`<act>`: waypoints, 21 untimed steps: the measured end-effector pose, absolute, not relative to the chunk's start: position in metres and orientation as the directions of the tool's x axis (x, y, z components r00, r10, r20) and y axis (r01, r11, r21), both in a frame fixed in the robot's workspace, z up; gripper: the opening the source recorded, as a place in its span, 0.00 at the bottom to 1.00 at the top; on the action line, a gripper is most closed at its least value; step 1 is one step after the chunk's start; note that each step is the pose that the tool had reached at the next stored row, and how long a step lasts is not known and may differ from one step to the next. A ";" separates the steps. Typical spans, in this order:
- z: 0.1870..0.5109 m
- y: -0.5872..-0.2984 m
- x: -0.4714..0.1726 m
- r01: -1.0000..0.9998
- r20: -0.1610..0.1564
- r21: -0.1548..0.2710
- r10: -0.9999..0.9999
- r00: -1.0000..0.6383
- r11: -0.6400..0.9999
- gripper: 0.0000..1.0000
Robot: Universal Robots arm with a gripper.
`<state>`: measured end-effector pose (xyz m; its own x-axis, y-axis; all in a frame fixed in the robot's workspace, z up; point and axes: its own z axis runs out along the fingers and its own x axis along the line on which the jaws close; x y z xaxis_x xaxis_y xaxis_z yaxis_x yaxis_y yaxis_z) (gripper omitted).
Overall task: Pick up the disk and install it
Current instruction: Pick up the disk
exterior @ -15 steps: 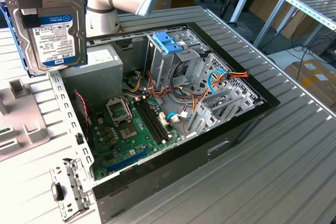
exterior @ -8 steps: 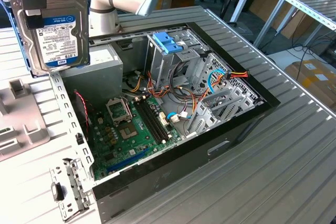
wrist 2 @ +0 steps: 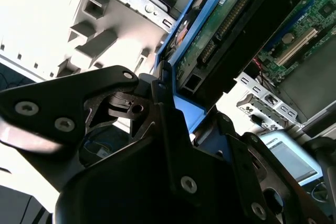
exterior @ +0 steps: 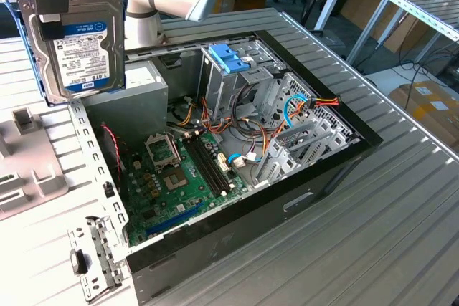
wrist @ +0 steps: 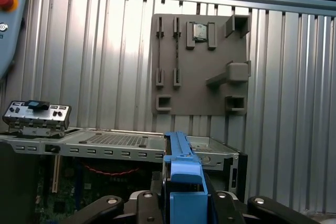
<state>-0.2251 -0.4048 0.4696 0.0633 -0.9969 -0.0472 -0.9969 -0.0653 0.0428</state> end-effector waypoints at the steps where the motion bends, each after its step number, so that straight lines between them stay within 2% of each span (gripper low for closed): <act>1: 0.470 -0.405 -0.224 -0.997 -0.047 0.043 -0.997 0.063 -0.065 0.37; 21: 0.468 -0.411 -0.214 -0.997 -0.047 0.043 -0.997 0.063 -0.065 0.37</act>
<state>-0.2140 -0.4107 0.4678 0.0633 -0.9969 -0.0471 -0.9969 -0.0654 0.0429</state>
